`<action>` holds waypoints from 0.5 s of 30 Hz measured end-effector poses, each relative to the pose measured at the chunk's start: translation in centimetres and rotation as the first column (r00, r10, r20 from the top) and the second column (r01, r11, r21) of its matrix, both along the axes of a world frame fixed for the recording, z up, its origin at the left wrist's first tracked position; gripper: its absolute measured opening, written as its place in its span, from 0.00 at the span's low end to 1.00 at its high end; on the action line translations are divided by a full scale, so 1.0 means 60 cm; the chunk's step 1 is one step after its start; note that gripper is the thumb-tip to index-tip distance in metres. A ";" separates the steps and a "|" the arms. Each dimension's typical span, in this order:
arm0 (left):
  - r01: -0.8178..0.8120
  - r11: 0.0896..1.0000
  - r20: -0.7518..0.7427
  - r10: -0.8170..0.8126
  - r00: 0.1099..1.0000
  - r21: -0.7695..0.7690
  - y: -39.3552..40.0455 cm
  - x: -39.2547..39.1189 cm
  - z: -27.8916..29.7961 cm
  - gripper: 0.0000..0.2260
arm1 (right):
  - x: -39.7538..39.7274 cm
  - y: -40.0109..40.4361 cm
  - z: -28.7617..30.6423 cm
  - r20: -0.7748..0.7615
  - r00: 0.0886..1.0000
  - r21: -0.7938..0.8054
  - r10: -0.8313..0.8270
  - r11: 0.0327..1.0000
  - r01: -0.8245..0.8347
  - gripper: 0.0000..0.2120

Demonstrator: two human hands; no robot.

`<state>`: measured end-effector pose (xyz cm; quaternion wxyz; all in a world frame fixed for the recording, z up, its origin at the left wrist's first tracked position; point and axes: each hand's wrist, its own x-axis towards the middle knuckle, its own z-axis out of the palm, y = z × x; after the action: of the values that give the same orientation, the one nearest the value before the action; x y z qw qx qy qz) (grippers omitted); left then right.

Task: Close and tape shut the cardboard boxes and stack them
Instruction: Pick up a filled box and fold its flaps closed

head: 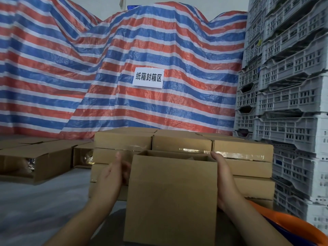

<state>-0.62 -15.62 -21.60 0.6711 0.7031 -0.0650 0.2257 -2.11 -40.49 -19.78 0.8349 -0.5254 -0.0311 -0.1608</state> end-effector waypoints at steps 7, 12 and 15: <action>0.419 0.891 -0.115 -0.441 0.890 -0.177 -0.012 -0.039 0.021 0.22 | 0.002 0.003 0.000 -0.003 0.999 -0.027 -0.034 0.999 0.034 0.27; 0.480 0.856 -0.010 -0.491 0.871 -0.191 -0.020 -0.059 0.033 0.19 | 0.000 0.006 0.001 -0.051 0.997 -0.020 -0.053 0.998 0.052 0.29; 0.488 0.853 0.055 -0.487 0.872 -0.186 -0.014 -0.054 0.033 0.19 | -0.001 0.007 0.002 -0.069 0.996 -0.032 -0.051 0.998 0.049 0.27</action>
<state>-3.89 -16.48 -19.64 0.7714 0.5942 -0.2207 0.0556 -2.15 -40.09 -19.65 0.8231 -0.5440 0.0087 -0.1628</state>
